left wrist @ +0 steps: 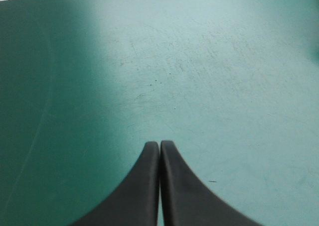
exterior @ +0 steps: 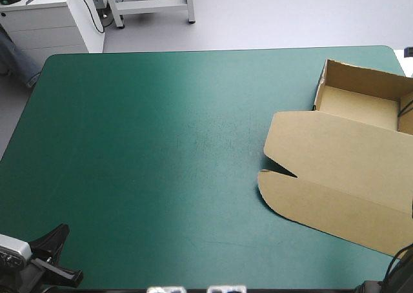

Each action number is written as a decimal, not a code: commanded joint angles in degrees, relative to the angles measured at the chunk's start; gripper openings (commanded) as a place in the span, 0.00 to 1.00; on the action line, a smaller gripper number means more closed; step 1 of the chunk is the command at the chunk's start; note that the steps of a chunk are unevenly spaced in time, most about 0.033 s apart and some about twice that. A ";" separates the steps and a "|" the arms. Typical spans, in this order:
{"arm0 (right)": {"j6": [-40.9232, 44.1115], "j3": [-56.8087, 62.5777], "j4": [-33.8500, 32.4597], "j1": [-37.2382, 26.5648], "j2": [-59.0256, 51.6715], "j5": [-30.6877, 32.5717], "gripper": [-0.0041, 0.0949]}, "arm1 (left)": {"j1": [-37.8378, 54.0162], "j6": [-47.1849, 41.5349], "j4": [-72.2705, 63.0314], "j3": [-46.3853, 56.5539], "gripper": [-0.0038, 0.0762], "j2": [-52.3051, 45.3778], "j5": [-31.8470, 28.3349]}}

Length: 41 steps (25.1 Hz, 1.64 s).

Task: Fold the box

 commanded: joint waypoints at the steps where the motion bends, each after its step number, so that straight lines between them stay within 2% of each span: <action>1: -4.30 -2.03 13.11 -0.14 -9.03 0.37 0.03 | -0.25 -0.51 0.67 -1.14 0.04 -0.47 -3.91; 2: -6.49 -2.03 18.66 0.36 -12.62 0.37 0.03 | -0.25 -0.51 0.67 -1.14 0.04 -0.47 -3.91; 3: -6.88 -2.03 19.49 0.58 -13.60 0.37 0.03 | -0.25 -0.51 0.67 -1.14 0.04 -0.47 -3.91; 10: -9.35 2.72 19.59 8.05 -32.36 0.37 0.03 | -0.25 -0.51 0.67 -1.14 0.04 -0.47 -3.91; 22: -14.45 44.46 23.94 8.99 -65.49 -2.82 0.03 | -0.25 -0.51 0.67 -1.14 0.04 -0.47 -3.91; 31: -15.41 78.58 27.96 8.99 -91.43 -14.71 0.03 | -0.25 -0.51 0.67 -1.14 0.04 -0.47 -3.91; 41: -14.33 96.48 27.05 10.86 -108.42 -17.99 0.03 | -0.25 -0.51 0.67 -1.14 0.04 -0.47 -3.91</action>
